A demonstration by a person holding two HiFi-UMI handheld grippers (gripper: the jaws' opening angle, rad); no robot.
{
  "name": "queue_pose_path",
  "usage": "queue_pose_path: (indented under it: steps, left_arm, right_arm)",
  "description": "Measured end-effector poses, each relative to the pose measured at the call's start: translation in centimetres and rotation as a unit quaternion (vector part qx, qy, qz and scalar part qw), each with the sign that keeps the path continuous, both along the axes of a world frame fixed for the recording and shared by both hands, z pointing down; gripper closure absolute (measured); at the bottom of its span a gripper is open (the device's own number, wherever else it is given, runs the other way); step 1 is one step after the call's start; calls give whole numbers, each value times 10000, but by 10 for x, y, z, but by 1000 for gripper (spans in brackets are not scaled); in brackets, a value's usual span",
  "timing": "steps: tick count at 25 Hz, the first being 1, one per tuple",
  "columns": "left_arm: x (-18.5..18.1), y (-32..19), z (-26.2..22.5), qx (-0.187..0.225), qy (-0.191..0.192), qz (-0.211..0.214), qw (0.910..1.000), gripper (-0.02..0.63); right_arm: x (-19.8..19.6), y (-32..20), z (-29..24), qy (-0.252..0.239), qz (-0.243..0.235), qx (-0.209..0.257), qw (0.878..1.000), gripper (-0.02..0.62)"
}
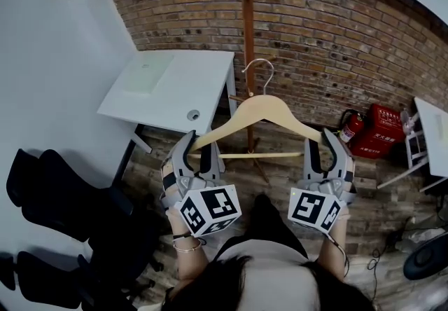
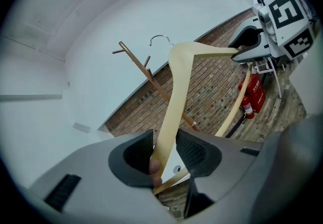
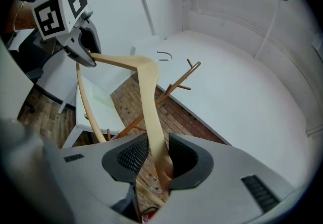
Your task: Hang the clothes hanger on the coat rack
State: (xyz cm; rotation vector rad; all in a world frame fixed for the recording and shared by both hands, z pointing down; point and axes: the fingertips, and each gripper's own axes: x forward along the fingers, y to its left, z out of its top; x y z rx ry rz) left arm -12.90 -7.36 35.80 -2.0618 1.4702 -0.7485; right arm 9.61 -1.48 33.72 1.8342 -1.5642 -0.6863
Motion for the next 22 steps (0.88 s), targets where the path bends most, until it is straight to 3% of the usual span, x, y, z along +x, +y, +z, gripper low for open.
queue_pose_path:
  steps: [22]
  left_arm:
    - [15, -78, 0, -8, -224, 34, 9997, 460]
  right_arm:
    - [16, -81, 2, -18, -55, -75, 10000, 460]
